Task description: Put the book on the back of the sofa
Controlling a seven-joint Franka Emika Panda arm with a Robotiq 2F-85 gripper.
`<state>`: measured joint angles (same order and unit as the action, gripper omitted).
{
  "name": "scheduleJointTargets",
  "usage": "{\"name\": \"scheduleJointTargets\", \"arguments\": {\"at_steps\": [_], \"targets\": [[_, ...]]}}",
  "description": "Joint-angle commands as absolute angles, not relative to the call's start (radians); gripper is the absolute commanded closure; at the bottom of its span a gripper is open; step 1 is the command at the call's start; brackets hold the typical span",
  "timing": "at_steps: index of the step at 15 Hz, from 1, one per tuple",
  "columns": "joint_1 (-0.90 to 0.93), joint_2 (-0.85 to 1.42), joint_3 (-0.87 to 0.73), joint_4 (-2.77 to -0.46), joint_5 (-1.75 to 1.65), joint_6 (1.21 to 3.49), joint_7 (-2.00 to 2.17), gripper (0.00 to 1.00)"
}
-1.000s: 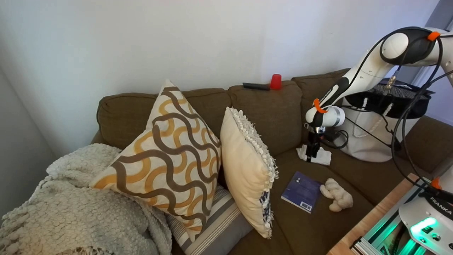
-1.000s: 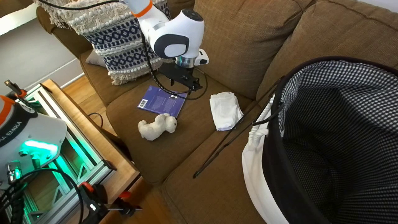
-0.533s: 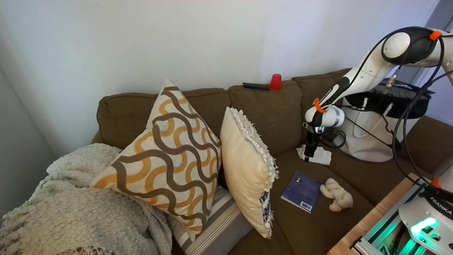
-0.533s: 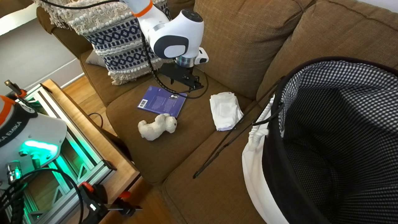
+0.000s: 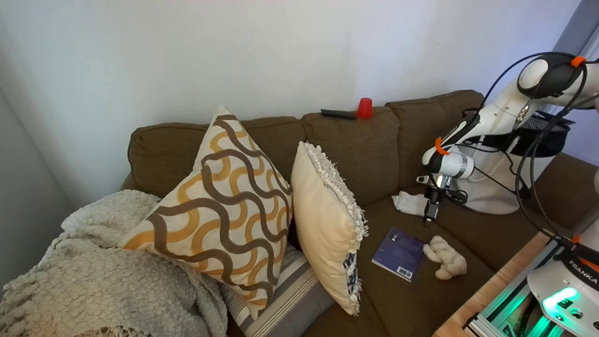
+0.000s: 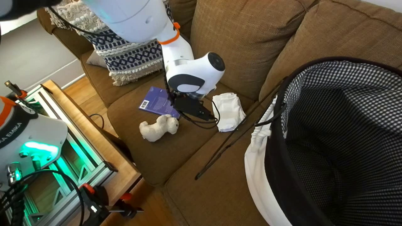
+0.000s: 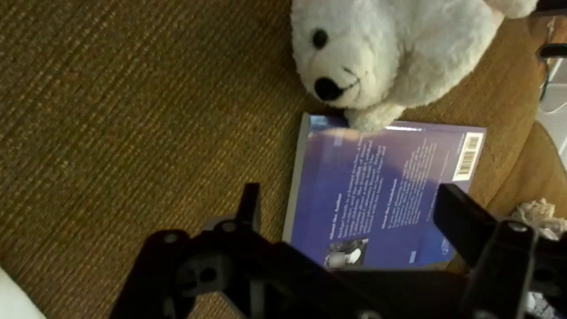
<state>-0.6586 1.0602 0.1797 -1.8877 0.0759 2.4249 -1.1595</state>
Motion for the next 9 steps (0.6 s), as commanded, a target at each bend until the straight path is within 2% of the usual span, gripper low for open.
{"name": "scheduleJointTargets", "arguments": {"at_steps": [1,4,6,9], "targets": [[-0.714,1.127,0.196,-1.803,0.113,2.35,-1.308,0.0],[-0.683,1.109,0.167,-1.822,0.121,2.368,-1.293,0.0],[-0.735,1.133,0.237,-1.792,0.166,2.351,-1.369,0.0],[-0.712,1.191,0.278,-1.713,0.261,2.286,-1.36,0.0]]}}
